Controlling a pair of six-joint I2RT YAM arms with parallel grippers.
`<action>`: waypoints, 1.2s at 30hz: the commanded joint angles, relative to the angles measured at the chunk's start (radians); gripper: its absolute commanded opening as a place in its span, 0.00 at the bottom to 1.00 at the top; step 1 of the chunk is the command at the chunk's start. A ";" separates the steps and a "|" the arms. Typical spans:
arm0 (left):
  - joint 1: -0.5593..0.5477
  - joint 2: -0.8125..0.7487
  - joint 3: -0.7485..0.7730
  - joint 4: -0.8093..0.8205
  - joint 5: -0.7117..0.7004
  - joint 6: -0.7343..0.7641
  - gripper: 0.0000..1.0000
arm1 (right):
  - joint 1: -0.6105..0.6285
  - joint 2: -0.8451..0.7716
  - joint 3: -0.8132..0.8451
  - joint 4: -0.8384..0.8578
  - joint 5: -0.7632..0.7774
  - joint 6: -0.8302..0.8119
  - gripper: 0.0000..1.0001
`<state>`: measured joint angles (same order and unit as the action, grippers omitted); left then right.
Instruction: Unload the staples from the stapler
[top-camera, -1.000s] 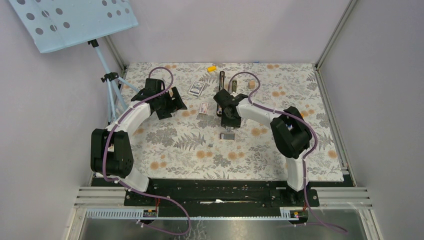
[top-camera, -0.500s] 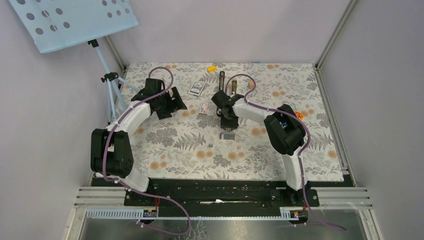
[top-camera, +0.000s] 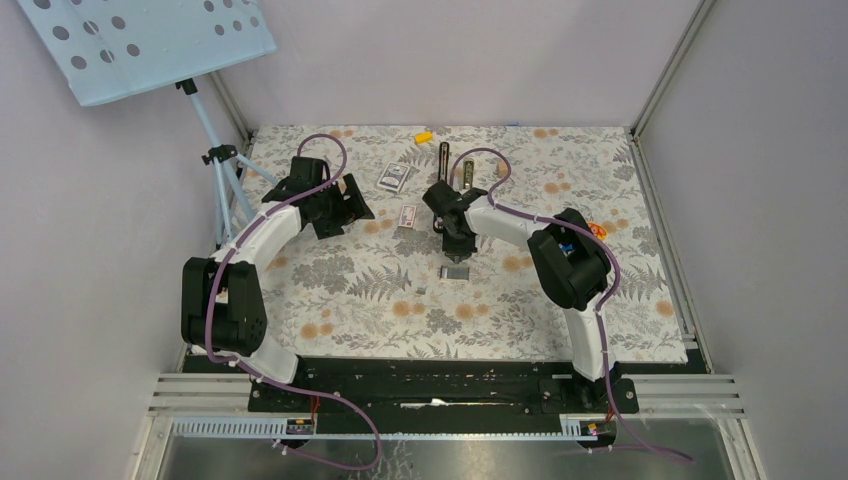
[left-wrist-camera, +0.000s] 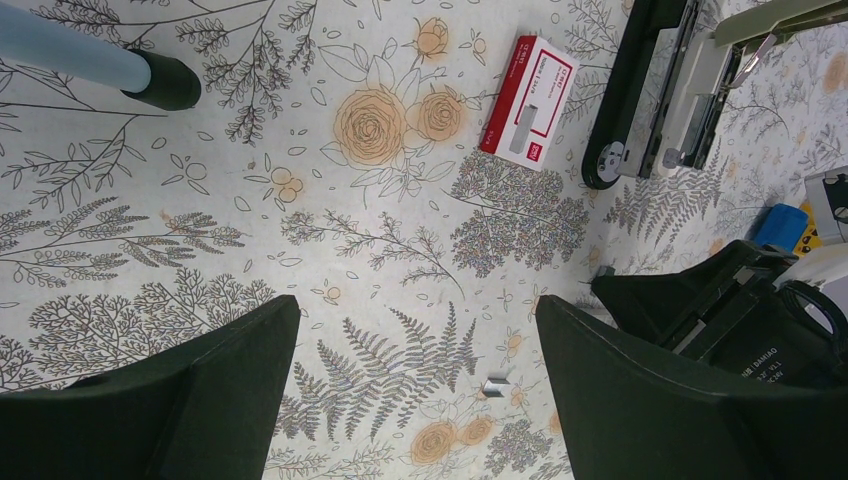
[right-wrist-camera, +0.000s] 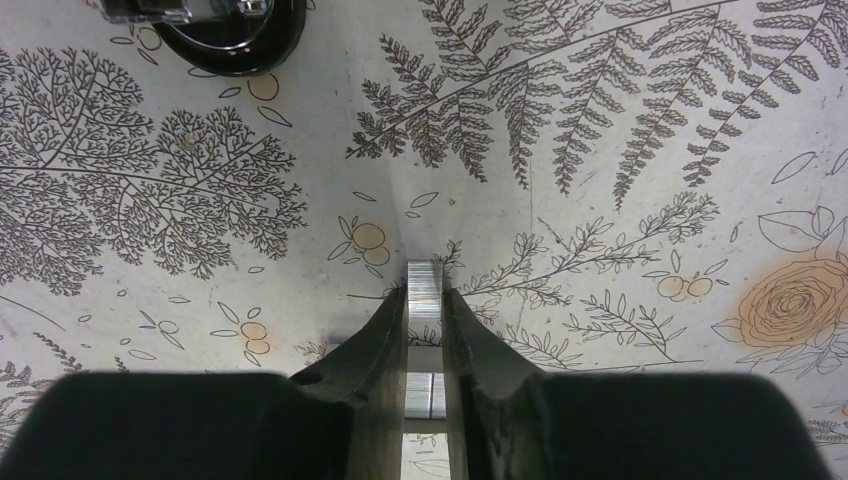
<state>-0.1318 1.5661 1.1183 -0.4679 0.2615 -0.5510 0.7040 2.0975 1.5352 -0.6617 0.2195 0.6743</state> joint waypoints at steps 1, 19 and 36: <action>0.006 -0.024 -0.003 0.042 0.013 -0.008 0.93 | 0.009 -0.013 0.022 -0.020 0.032 0.003 0.19; 0.006 -0.031 -0.008 0.047 0.019 -0.010 0.93 | 0.012 -0.135 0.011 -0.045 0.061 0.040 0.20; 0.006 -0.031 -0.013 0.052 0.031 -0.015 0.93 | 0.076 -0.227 -0.145 0.012 0.041 0.155 0.22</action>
<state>-0.1318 1.5661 1.1038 -0.4541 0.2810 -0.5587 0.7498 1.9106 1.4021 -0.6689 0.2440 0.7807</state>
